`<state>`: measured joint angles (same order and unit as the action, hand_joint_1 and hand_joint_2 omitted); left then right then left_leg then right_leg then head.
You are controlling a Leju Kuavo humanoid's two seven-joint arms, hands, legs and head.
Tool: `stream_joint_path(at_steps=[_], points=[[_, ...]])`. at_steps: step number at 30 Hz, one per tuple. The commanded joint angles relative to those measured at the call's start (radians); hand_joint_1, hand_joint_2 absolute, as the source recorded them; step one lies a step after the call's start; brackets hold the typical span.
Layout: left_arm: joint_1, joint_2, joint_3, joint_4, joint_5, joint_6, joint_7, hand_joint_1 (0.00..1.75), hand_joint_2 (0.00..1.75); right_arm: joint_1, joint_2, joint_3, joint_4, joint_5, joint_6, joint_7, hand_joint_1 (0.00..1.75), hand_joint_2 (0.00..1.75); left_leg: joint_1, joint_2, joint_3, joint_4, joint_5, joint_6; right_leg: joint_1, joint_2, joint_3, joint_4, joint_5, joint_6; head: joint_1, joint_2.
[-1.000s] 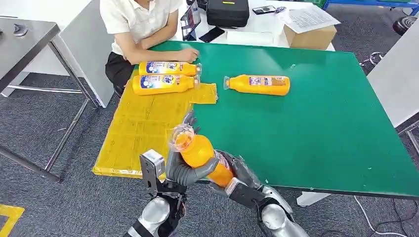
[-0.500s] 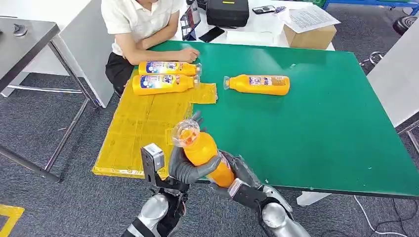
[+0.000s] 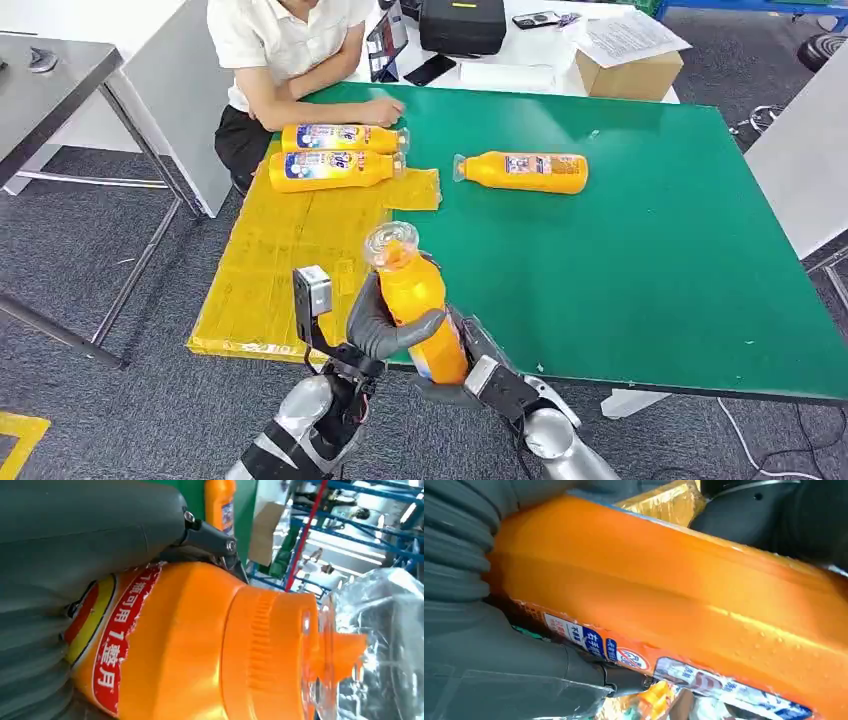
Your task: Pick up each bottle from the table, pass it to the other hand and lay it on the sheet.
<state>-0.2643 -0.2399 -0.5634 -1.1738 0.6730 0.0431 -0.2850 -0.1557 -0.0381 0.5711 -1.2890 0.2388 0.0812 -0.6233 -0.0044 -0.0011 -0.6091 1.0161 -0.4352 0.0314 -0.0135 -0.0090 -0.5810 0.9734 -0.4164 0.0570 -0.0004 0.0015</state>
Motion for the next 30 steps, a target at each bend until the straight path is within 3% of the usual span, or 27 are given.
stream_joint_path(at_steps=[1,19,20,22,26,30], points=[[-0.045,0.049,0.015,0.076,0.033,0.003,0.036,1.75,1.75,-0.032,0.056,0.087,-0.023,0.068,-0.081,-0.052,0.00,1.75,0.001,0.006,0.005,-0.001,-0.002,-0.003,0.001,0.006,0.003,0.000,-0.001,-0.003,0.000,0.000],[-0.043,0.047,0.012,0.076,0.033,0.003,0.036,1.75,1.75,-0.032,0.054,0.087,-0.023,0.067,-0.082,-0.052,0.00,1.75,0.000,0.001,0.001,0.000,0.000,-0.001,0.000,0.002,0.001,0.000,0.000,-0.001,0.001,0.000],[-0.053,0.057,0.009,0.075,0.009,0.051,0.027,1.75,1.75,-0.014,0.071,0.063,-0.037,0.141,-0.229,-0.075,0.00,0.00,0.000,0.002,0.003,-0.001,-0.001,-0.002,0.000,0.003,0.002,0.000,0.000,-0.002,0.001,0.000],[-0.067,0.072,0.021,0.067,-0.026,0.109,0.011,1.75,1.75,0.003,0.074,0.053,-0.052,0.198,-0.395,-0.075,0.00,0.00,0.000,0.002,0.003,0.000,-0.001,-0.002,0.000,0.003,0.002,0.001,-0.001,-0.002,0.001,0.000],[-0.101,0.097,0.056,0.046,-0.318,0.389,-0.115,1.75,1.75,0.050,0.072,-0.005,-0.082,0.270,-0.762,-0.075,0.00,0.00,0.001,0.001,0.003,0.000,-0.001,-0.003,0.000,0.002,0.002,0.001,-0.001,-0.003,0.001,0.000],[-0.116,0.115,0.089,0.046,-0.623,0.521,-0.139,1.75,1.75,0.157,0.205,-0.309,-0.319,0.483,-0.779,-0.075,0.00,0.00,-0.001,0.001,0.002,-0.001,-0.001,-0.002,-0.001,0.002,0.001,0.001,-0.001,-0.002,0.002,0.000]])
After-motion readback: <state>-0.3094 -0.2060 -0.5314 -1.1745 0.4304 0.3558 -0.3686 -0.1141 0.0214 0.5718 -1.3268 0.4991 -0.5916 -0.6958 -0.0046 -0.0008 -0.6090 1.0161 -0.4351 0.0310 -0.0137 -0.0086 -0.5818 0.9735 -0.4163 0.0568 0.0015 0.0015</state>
